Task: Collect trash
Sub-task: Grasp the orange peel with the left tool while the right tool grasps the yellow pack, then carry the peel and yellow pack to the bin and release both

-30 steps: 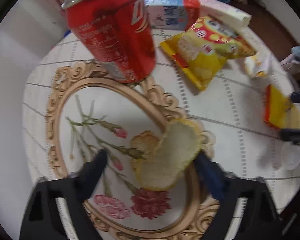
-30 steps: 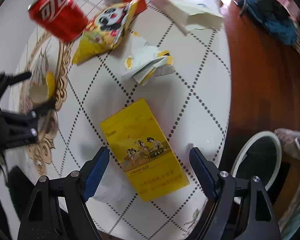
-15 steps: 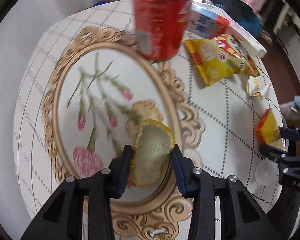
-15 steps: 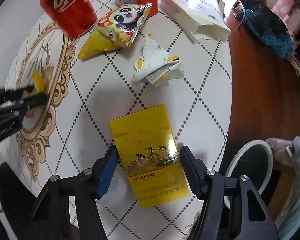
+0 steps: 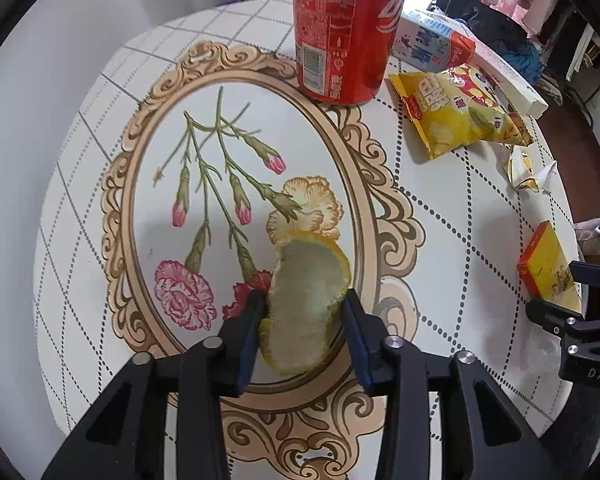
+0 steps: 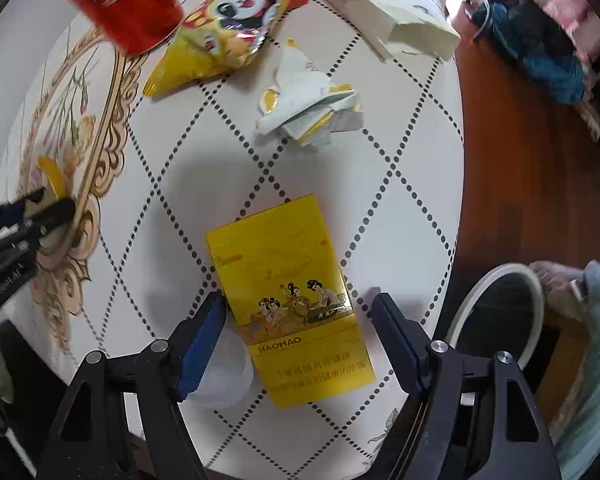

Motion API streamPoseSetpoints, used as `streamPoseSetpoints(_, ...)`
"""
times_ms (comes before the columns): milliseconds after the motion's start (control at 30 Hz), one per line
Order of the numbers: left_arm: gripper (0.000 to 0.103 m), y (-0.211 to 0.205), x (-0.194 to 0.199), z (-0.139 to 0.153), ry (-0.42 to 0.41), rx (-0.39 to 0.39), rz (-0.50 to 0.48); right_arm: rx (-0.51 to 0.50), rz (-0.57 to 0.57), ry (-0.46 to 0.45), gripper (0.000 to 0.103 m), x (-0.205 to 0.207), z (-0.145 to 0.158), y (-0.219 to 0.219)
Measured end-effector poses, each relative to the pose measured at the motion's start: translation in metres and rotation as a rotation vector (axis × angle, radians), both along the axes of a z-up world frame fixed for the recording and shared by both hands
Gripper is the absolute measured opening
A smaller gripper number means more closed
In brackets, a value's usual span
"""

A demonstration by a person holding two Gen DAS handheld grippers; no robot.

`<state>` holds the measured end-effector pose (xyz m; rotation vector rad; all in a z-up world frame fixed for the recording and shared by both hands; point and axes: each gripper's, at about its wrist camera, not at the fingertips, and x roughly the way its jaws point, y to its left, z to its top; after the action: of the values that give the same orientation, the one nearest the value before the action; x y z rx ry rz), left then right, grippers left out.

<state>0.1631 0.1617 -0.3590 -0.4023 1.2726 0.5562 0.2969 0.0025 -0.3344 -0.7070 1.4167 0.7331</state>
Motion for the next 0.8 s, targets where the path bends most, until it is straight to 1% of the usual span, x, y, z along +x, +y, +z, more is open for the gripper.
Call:
streamPoseSetpoints(33, 0.034, -0.002, -0.002, 0.001, 0.0, 0.006, -0.002, 0.0, 0.003, -0.02, 0.072, -0.004, 0.0, -0.001)
streamPoseSetpoints(67, 0.033, -0.004, -0.003, 0.001, 0.001, 0.013, -0.003, 0.014, 0.008, -0.031, 0.065, -0.005, 0.002, -0.002)
streamPoseSetpoints(100, 0.033, -0.006, -0.005, 0.001, 0.003, 0.021, -0.004, 0.026, 0.012, -0.042, 0.064, -0.008, 0.006, -0.001)
streamPoseSetpoints(233, 0.032, -0.02, -0.01, 0.009, -0.005, 0.05, 0.002, 0.058, -0.032, -0.025, 0.063, -0.011, 0.016, -0.003)
streamPoseSetpoints(267, 0.032, -0.026, -0.018, 0.021, -0.011, 0.057, 0.005, 0.072, -0.042, -0.026, 0.063, -0.01, 0.02, -0.005)
streamPoseSetpoints(400, 0.032, -0.036, -0.026, 0.042, -0.05, 0.104, 0.018, 0.138, -0.074, -0.067, 0.063, -0.011, 0.045, -0.01)
streamPoseSetpoints(467, 0.032, -0.038, -0.03, 0.06, -0.077, 0.122, 0.022, 0.176, -0.09, -0.093, 0.063, -0.015, 0.059, -0.013)
streamPoseSetpoints(500, 0.032, -0.038, -0.032, 0.076, -0.093, 0.136, 0.024, 0.193, -0.098, -0.104, 0.063, -0.016, 0.065, -0.013)
streamPoseSetpoints(533, 0.032, -0.041, -0.035, 0.085, -0.11, 0.147, 0.023, 0.216, -0.106, -0.124, 0.063, -0.016, 0.074, -0.014)
streamPoseSetpoints(600, 0.032, -0.044, -0.034, 0.103, -0.147, 0.168, 0.019, 0.249, -0.117, -0.168, 0.063, -0.019, 0.087, -0.017)
streamPoseSetpoints(633, 0.032, -0.047, -0.034, 0.112, -0.16, 0.18, 0.014, 0.272, -0.127, -0.199, 0.063, -0.012, 0.095, -0.022)
streamPoseSetpoints(667, 0.032, -0.054, -0.032, 0.124, -0.184, 0.192, 0.007, 0.289, -0.14, -0.216, 0.063, -0.011, 0.101, -0.026)
streamPoseSetpoints(733, 0.032, -0.052, -0.023, 0.138, -0.213, 0.204, -0.01, 0.324, -0.178, -0.244, 0.063, -0.009, 0.114, -0.037)
streamPoseSetpoints(800, 0.032, -0.064, -0.015, 0.156, -0.253, 0.216, -0.04, 0.357, -0.215, -0.268, 0.063, -0.004, 0.13, -0.051)
